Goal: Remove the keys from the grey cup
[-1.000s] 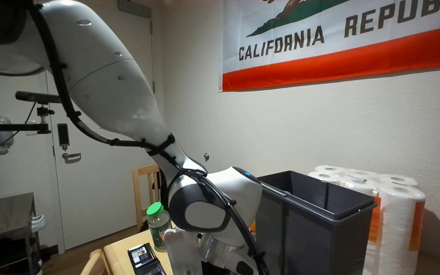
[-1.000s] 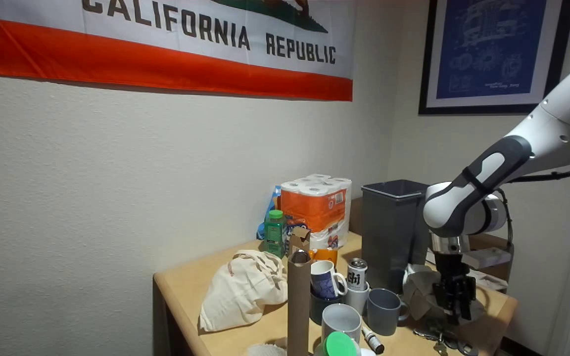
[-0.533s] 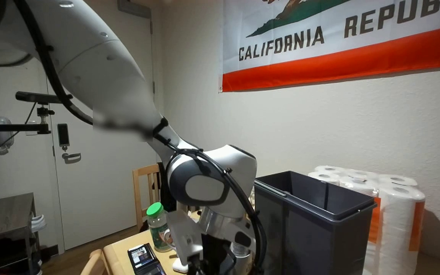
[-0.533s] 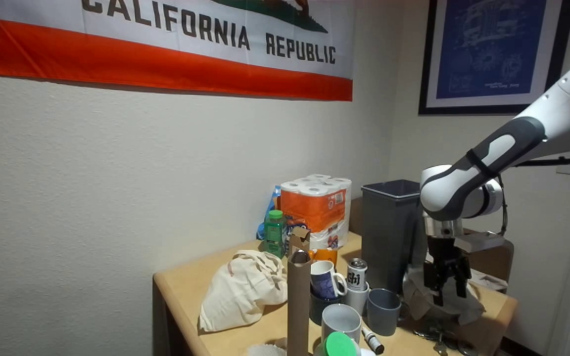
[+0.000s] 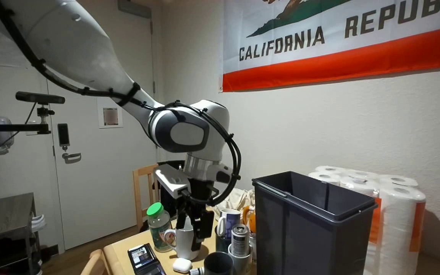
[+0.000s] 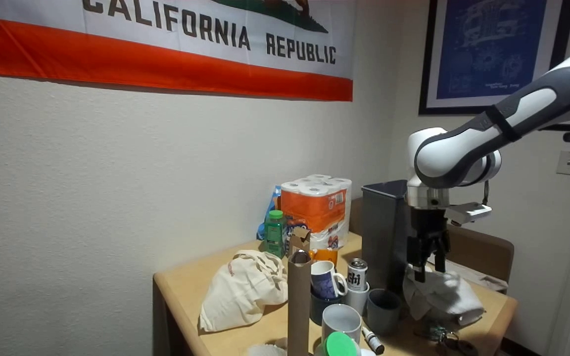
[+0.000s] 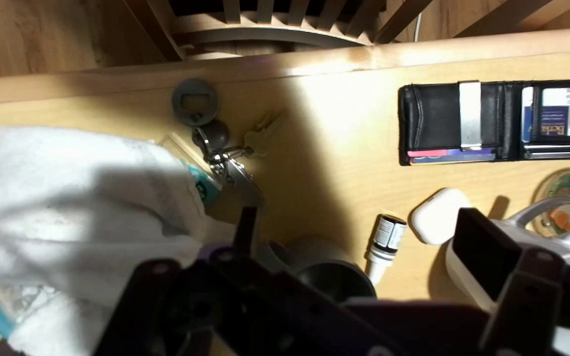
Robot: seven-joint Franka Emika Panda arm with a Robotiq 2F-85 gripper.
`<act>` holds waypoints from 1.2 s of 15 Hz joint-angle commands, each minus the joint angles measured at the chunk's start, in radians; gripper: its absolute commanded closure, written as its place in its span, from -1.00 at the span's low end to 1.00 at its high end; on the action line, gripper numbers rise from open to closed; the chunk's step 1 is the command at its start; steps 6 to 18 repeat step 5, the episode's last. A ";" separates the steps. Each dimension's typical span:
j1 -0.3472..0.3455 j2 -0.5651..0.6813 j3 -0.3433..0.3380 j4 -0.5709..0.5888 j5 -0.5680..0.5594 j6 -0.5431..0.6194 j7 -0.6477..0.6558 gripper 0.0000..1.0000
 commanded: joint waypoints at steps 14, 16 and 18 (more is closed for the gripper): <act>0.039 -0.106 0.037 -0.045 -0.067 0.003 0.040 -1.00; 0.039 -0.106 0.037 -0.045 -0.067 0.003 0.040 -1.00; 0.039 -0.106 0.037 -0.045 -0.067 0.003 0.040 -1.00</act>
